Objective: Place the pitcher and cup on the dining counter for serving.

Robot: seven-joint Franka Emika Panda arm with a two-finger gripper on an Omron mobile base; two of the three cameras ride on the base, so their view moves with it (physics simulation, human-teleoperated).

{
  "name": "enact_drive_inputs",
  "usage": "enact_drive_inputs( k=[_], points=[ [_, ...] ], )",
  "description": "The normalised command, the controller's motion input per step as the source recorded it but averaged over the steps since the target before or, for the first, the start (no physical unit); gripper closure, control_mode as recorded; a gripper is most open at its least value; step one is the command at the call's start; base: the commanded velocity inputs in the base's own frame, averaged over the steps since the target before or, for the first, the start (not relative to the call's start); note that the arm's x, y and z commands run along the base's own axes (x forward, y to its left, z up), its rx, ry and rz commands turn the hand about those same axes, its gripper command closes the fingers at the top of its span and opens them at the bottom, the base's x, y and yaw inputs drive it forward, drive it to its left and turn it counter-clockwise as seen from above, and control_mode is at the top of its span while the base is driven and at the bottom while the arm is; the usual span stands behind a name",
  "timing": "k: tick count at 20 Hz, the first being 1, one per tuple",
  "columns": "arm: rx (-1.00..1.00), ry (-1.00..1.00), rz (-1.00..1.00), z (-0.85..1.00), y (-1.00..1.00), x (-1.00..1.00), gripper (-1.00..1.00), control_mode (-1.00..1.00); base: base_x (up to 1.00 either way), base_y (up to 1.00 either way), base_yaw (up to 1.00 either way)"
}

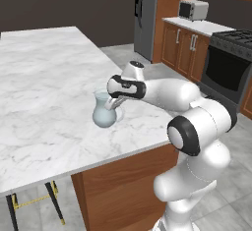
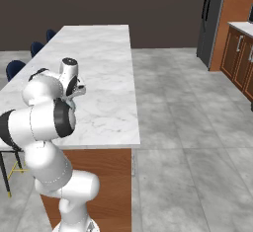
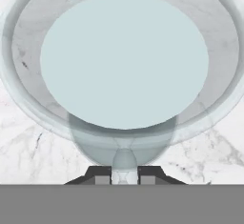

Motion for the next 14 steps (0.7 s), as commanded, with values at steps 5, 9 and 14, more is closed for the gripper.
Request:
enact_drive_inputs(
  k=[5, 9, 14],
  points=[
    [-0.03, 0.0, 0.0, -0.52, 0.2, 0.17, 1.0, -1.0, 0.0, 0.0, 0.0],
    [-0.15, 0.0, 0.02, -0.45, 0.24, 0.08, 1.0, -1.0, 0.0, 0.0, 0.0],
    [-0.11, 0.0, 0.0, -0.18, 0.17, 0.0, -1.0, -1.0, 0.0, 0.0, 0.0]
  ],
)
